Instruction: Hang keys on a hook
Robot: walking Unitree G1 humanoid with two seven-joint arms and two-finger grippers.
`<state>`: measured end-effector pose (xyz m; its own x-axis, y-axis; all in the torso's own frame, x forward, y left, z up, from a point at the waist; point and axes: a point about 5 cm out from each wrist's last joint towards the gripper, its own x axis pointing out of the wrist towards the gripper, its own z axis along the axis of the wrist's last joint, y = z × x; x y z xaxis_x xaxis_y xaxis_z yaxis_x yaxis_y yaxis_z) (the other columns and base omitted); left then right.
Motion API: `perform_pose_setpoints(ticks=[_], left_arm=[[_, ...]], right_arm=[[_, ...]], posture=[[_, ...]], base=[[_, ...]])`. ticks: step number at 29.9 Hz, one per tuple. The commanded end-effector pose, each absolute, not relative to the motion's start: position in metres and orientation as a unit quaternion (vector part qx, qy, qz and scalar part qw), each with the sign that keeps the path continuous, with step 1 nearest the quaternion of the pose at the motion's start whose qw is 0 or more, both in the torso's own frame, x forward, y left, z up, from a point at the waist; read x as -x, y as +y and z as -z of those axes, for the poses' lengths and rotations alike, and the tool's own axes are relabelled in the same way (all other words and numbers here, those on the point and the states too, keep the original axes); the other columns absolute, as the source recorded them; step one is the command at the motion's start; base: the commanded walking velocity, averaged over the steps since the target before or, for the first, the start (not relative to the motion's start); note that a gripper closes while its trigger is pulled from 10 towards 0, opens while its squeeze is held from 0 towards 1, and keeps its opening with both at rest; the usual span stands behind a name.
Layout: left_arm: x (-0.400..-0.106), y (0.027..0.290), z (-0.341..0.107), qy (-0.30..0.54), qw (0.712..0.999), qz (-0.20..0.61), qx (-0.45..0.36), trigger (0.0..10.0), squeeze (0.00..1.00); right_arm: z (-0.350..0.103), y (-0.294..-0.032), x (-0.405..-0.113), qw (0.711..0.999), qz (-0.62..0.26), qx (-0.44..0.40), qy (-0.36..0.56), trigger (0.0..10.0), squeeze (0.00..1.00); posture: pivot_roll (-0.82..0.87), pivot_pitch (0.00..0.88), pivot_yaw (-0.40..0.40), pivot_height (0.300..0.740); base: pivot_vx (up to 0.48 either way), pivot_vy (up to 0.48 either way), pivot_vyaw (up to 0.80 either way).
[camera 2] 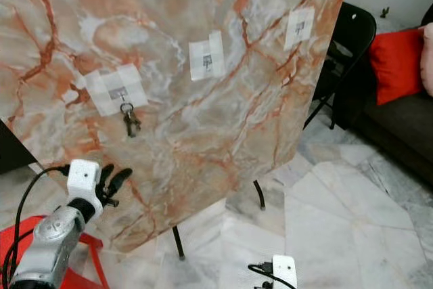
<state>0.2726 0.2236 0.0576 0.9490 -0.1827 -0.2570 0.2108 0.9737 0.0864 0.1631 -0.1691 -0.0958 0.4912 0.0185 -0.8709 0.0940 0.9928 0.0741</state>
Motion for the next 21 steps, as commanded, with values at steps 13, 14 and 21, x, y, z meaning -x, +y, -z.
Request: perform_pose_setpoints(ticks=[13,14,21], left_arm=[[-0.214,0.244,0.042,0.363,0.926,0.051,-0.090,10.0,0.00],[-0.209,0.245,0.049,0.383,0.918,0.040,-0.092,10.0,0.00],[-0.190,0.243,0.065,0.428,0.901,0.002,-0.077,10.0,0.00]], right_arm=[[0.096,-0.169,-0.163,0.862,0.033,-0.058,0.502,10.0,0.00],[0.096,-0.169,-0.163,0.862,0.033,-0.057,0.503,10.0,0.00],[0.096,-0.169,-0.163,0.862,0.039,-0.061,0.501,10.0,0.00]], posture=[[0.04,0.000,-0.006,0.740],[0.04,0.000,-0.005,0.740],[0.03,0.000,-0.001,0.740]], base=[[0.000,0.000,0.00],[0.000,0.000,0.00],[0.000,0.000,0.00]])
